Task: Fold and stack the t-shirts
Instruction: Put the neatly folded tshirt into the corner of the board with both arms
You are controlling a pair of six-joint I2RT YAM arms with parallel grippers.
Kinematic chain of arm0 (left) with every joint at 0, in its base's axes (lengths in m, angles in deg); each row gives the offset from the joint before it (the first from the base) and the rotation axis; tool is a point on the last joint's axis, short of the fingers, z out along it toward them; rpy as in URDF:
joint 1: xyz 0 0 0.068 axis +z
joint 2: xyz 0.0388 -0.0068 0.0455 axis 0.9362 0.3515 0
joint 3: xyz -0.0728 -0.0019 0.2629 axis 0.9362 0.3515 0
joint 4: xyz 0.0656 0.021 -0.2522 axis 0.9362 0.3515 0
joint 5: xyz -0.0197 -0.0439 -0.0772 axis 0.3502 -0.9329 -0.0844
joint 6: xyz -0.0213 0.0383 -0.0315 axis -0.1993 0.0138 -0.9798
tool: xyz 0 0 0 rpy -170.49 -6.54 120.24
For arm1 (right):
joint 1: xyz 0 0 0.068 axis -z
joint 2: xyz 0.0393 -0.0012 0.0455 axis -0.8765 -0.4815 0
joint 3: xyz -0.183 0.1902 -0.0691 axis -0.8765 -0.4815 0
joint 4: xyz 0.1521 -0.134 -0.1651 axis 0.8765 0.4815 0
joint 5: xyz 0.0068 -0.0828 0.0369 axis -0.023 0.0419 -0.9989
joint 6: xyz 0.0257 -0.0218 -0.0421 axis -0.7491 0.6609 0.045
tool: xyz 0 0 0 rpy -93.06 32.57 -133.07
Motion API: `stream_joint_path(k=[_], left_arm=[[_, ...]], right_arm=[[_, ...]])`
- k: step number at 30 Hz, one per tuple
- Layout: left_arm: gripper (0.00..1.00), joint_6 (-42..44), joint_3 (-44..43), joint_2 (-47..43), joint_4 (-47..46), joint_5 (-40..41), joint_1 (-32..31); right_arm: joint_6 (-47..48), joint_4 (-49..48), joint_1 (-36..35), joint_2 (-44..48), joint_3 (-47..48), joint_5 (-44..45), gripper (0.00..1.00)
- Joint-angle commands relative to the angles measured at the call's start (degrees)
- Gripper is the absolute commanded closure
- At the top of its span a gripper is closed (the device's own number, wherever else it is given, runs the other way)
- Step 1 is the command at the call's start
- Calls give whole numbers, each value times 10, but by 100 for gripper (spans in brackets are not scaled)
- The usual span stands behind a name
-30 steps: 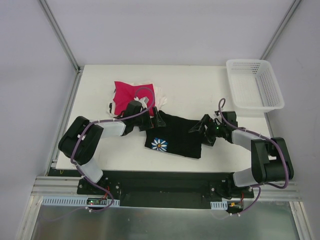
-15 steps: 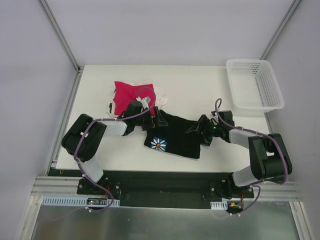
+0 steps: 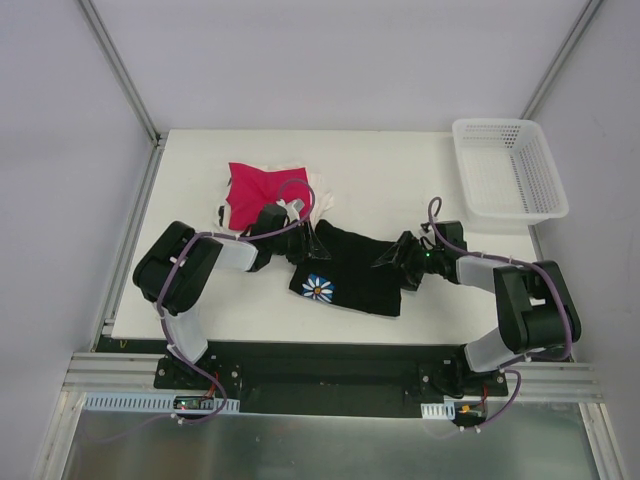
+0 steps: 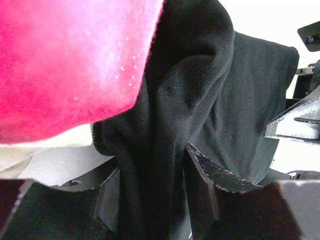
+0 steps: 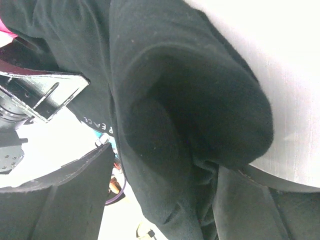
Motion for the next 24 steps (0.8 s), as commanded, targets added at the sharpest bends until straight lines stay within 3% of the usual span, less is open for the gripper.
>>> stream_joint_path(k=[1,6,12,18,21,24], left_arm=[[60,9,4,22,30,-23,-7],[66,12,3,24,30,-27,-7],[70,13,5,23,25,-27,-7],[78,10,6,30,14,-31,-7],[97,10,4,28,7,-33,-7],[100,13,-1,20,5,-32,-7]], right_arm=[[7,8,-9,-29,-2,52,27],[-2,-8,-13,-34,-5,53,34],[-12,-33,-14,-39,-10,54,49],[-29,-68,-15,-45,-24,50,79],[-34,-83,-16,-49,-29,46,99],[-37,-93,-18,-50,-31,43,99]])
